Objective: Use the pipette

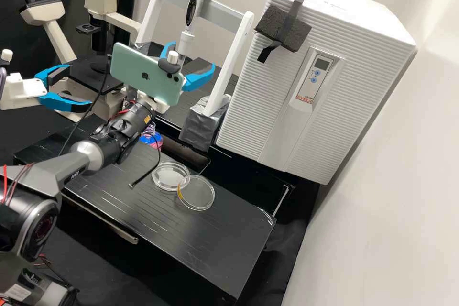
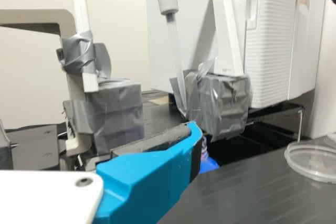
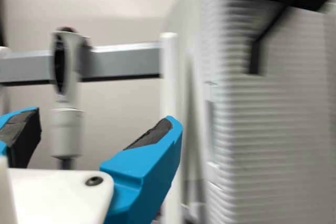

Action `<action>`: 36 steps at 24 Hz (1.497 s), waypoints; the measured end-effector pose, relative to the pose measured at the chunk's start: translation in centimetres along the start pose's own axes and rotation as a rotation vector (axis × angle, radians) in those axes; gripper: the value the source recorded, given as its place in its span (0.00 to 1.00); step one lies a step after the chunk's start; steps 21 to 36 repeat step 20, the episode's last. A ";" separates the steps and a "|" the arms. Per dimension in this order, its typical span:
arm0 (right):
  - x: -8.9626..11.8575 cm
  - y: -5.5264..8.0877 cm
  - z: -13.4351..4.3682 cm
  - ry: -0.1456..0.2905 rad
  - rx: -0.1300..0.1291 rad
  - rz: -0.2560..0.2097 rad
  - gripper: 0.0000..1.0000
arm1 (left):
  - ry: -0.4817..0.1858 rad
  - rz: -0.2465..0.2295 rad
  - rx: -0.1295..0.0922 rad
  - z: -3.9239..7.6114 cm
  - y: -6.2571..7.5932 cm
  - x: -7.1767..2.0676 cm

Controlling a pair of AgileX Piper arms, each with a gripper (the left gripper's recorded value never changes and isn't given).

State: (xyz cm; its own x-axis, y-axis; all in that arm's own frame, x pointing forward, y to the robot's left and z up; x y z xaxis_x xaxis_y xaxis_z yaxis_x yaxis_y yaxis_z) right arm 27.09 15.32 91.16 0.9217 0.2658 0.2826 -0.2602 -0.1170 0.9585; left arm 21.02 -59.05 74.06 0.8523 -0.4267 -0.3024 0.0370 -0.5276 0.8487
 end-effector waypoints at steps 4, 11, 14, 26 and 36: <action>-1.5 0.2 2.0 -0.020 -0.023 0.057 1.00 | 0.025 0.018 0.029 0.1 -0.2 -1.27; -3.7 1.1 4.2 0.008 0.022 0.178 1.00 | 0.071 0.150 0.043 -0.7 0.0 -3.80; -4.2 1.1 5.1 0.015 0.026 0.217 1.00 | 0.144 0.177 0.021 -1.7 -0.2 -5.14; -5.0 0.5 6.2 -0.026 0.017 0.197 1.00 | 0.217 0.167 -0.001 -2.7 -0.5 -5.65; -5.0 0.5 6.2 -0.026 0.017 0.197 1.00 | 0.217 0.167 -0.001 -2.7 -0.5 -5.65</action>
